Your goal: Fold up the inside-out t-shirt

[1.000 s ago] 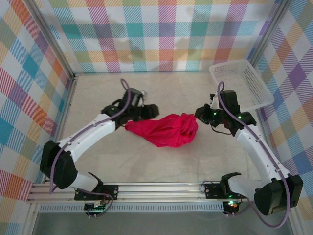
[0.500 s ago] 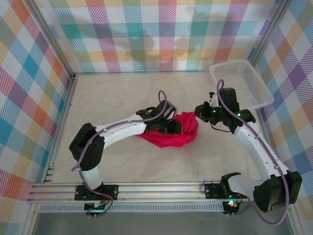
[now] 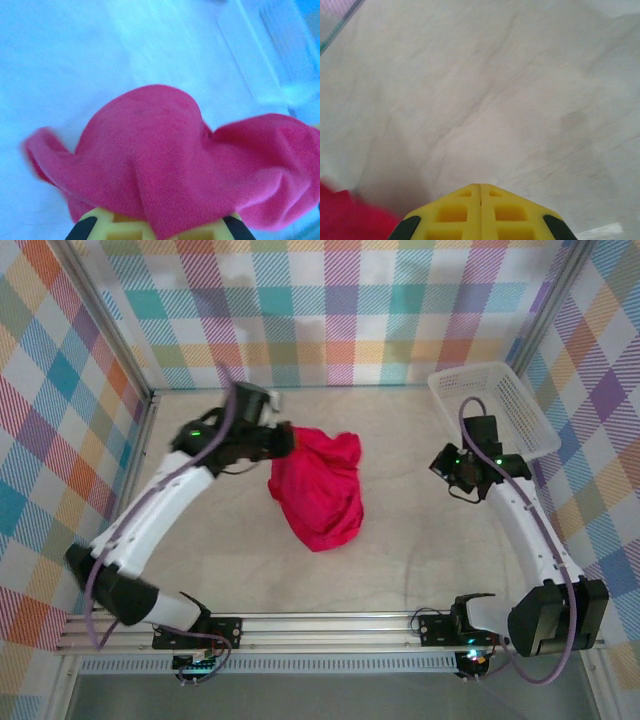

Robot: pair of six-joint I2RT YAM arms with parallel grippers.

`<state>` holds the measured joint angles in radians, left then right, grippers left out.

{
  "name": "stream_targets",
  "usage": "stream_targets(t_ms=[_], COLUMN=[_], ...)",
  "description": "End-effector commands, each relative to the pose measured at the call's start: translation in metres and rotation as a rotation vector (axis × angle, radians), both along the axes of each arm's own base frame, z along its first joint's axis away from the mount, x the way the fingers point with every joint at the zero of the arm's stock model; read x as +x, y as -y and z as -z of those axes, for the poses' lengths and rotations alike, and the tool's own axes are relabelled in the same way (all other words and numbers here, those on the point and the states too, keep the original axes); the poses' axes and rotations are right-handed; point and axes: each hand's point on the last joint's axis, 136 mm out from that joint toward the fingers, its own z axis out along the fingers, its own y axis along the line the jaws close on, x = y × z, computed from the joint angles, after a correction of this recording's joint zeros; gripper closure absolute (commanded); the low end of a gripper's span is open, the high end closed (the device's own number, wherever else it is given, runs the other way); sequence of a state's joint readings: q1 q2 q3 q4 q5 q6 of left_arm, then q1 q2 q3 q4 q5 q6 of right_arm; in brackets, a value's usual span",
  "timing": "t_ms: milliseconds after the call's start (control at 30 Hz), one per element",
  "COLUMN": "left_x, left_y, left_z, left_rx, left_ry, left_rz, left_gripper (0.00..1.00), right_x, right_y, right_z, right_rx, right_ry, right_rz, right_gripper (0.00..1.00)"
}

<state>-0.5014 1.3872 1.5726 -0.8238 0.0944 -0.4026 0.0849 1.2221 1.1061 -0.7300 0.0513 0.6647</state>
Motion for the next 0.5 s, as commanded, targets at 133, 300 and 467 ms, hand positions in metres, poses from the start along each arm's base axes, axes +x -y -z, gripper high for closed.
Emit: stream_targets(t_ms=[133,300,467], left_x=[-0.01,0.0,0.005], left_y=[-0.019,0.013,0.019], left_z=[0.048,0.065,0.063], left_rx=[-0.118,-0.232,-0.234], left_ry=[-0.142,-0.219,-0.219], left_rz=[-0.011,0.06,0.067], left_gripper=[1.0,1.0,1.0], right_x=[0.0,0.007,-0.005], right_y=[-0.013,-0.085,-0.142], right_z=[-0.008,-0.021,-0.02], right_rx=[0.122,0.4,0.456], right_ry=[0.054,0.161,0.21], right_rz=[-0.093,-0.345,-0.533], right_gripper=[1.0,0.84,0.32])
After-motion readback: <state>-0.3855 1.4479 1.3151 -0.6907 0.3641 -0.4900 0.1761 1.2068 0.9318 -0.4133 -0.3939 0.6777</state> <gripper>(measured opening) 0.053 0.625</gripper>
